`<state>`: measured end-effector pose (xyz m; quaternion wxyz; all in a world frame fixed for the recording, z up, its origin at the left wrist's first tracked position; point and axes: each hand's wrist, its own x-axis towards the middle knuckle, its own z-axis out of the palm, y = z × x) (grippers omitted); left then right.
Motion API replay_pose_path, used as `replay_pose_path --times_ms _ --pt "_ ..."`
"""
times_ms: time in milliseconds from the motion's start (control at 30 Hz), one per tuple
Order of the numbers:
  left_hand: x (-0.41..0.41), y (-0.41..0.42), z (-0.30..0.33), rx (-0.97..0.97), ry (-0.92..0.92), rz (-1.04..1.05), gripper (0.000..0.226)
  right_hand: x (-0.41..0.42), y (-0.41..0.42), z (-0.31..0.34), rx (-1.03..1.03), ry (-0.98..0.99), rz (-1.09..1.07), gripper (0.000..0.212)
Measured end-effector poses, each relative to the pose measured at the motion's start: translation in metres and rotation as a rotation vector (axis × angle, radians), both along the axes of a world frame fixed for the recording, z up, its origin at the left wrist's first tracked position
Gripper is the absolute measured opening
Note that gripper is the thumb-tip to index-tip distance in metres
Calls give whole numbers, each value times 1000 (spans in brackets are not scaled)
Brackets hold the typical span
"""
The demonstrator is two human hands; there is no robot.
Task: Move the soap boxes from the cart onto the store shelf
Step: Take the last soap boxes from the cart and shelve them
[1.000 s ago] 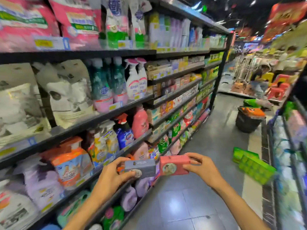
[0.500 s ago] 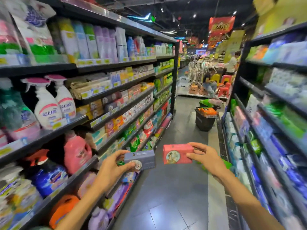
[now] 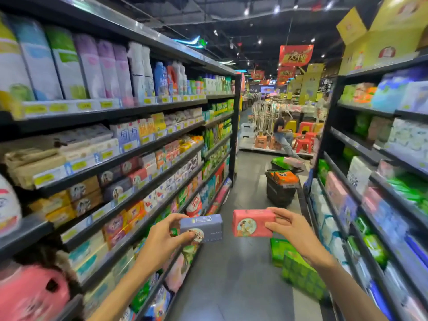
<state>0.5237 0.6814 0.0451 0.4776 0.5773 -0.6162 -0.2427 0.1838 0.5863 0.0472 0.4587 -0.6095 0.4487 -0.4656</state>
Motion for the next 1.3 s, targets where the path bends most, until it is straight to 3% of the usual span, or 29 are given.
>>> replay_pose_path --times_ms 300,633,933,1167,1300 --pt "61 -125 10 4 -74 174 33 85 -181 7 -36 12 168 48" --pt "119 -194 5 13 -79 642 31 230 -365 6 -43 66 595 48" --pt "155 -188 -4 73 -56 1013 30 360 -411 8 -80 88 909 43" --pt "198 -196 -9 72 -59 1138 36 426 -420 -3 -66 85 1023 38" --pt "223 -213 -9 81 -63 1164 41 448 -432 -9 -112 102 1031 50"
